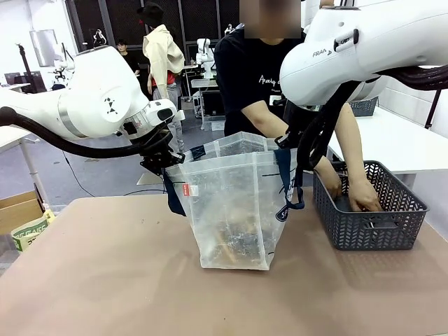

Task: Transfer purchased items from the store into the shopping bag.
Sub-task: Move the Reusable shopping bag to the right side of the table.

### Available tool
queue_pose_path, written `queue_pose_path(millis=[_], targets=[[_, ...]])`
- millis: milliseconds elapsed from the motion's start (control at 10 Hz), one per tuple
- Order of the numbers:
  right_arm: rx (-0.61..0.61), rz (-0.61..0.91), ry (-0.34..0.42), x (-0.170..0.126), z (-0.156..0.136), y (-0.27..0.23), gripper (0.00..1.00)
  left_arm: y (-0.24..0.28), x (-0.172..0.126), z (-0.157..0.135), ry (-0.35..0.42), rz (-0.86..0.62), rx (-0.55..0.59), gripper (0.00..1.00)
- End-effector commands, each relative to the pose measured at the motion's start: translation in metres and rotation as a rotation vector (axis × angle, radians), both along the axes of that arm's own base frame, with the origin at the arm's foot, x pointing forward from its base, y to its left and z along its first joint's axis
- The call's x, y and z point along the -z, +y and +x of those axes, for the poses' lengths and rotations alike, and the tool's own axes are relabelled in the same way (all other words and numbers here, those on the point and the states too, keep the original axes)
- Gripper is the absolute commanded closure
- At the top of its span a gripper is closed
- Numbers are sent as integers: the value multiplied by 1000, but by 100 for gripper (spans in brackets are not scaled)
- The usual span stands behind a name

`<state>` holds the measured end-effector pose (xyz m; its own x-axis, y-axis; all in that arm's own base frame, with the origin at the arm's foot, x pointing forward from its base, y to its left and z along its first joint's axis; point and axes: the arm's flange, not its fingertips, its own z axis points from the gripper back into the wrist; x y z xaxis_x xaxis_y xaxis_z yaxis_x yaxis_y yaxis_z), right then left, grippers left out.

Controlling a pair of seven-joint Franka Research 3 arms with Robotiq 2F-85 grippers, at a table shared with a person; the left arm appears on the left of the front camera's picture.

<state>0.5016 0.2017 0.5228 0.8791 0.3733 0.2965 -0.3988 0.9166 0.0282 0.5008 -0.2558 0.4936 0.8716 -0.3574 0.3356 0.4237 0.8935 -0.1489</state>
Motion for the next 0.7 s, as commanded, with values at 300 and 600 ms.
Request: queue_pose_path(millis=[300, 600], targets=[[2, 1, -5, -2, 0, -1, 100, 1, 0, 1, -1, 0, -1, 100], [2, 1, -5, -2, 0, -1, 100, 1, 0, 1, -1, 0, -1, 100]])
